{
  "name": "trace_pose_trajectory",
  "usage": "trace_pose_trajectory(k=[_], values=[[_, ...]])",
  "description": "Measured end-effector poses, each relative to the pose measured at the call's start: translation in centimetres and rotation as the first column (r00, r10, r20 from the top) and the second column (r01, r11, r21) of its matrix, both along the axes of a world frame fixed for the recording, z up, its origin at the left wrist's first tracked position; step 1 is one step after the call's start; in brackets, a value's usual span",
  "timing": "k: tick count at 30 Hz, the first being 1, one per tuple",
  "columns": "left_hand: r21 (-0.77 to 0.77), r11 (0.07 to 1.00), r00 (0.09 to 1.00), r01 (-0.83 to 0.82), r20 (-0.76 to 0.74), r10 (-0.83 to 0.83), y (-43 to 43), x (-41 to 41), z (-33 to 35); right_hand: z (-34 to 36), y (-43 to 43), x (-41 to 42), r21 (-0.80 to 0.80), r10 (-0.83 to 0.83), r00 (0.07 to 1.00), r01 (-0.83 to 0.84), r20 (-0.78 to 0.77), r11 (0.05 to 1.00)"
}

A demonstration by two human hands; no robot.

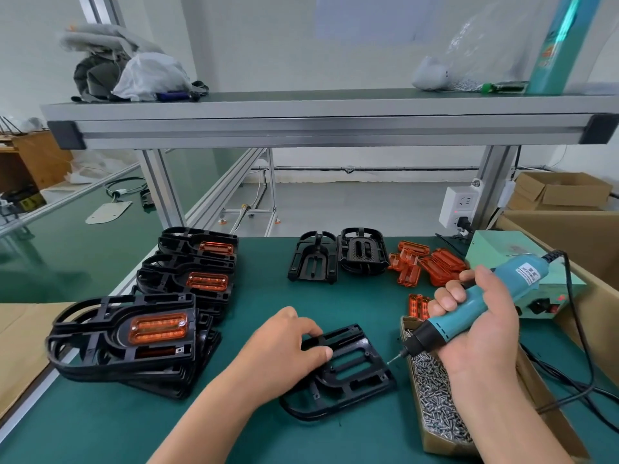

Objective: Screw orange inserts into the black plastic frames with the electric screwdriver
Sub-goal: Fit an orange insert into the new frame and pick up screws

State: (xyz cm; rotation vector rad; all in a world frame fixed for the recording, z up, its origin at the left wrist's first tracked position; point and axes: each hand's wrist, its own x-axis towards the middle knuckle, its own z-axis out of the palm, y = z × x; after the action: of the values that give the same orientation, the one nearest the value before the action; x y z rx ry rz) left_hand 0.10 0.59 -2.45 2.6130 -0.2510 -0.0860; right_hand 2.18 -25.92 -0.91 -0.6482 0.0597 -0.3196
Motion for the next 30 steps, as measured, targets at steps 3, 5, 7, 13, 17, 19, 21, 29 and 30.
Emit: trace_pose_trajectory(k=[3, 5, 7, 13, 17, 19, 21, 29, 30], values=[[0.031, 0.999, 0.999, 0.038, 0.009, -0.038, 0.3, -0.2, 0.2, 0.1, -0.7, 0.1, 0.023, -0.030, 0.999, 0.030, 0.011, 0.999], [0.039, 0.998, 0.999, 0.050, 0.019, -0.050, 0.3, -0.3, 0.4, 0.3, -1.3, 0.3, 0.050, -0.044, 0.999, 0.043, 0.018, 0.998], [0.004, 1.000, 0.998, 0.026, 0.050, -0.026, 0.0, -0.2, 0.6, 0.3, -1.9, 0.4, 0.067, -0.063, 0.998, 0.061, 0.026, 0.996], [-0.068, 0.993, 0.984, -0.093, 0.147, 0.103, -3.1, 1.8, 1.9, 0.0, -3.0, 0.6, 0.109, -0.122, 0.992, 0.119, 0.029, 0.987], [-0.078, 0.997, 0.999, 0.016, 0.048, -0.013, -7.3, 4.2, 3.4, 0.0, -3.1, 0.8, 0.110, -0.134, 0.991, 0.132, 0.011, 0.985], [-0.068, 0.996, 0.998, 0.062, 0.005, -0.062, -9.5, 5.9, 3.7, 0.0, -3.1, 0.8, 0.109, -0.139, 0.990, 0.138, 0.003, 0.984], [-0.059, 0.994, 0.995, 0.089, -0.047, -0.092, -11.7, 7.7, 3.7, 0.0, -3.1, 0.9, 0.112, -0.144, 0.990, 0.144, -0.009, 0.983], [0.030, 0.999, 0.981, 0.043, -0.192, -0.037, -17.2, 11.8, 2.0, -0.1, -2.8, 1.3, 0.085, -0.133, 0.991, 0.134, -0.022, 0.987], [0.032, 0.999, 0.981, 0.032, -0.194, -0.025, -17.2, 12.1, 1.7, -0.1, -2.8, 1.2, 0.086, -0.132, 0.991, 0.134, -0.024, 0.987]])
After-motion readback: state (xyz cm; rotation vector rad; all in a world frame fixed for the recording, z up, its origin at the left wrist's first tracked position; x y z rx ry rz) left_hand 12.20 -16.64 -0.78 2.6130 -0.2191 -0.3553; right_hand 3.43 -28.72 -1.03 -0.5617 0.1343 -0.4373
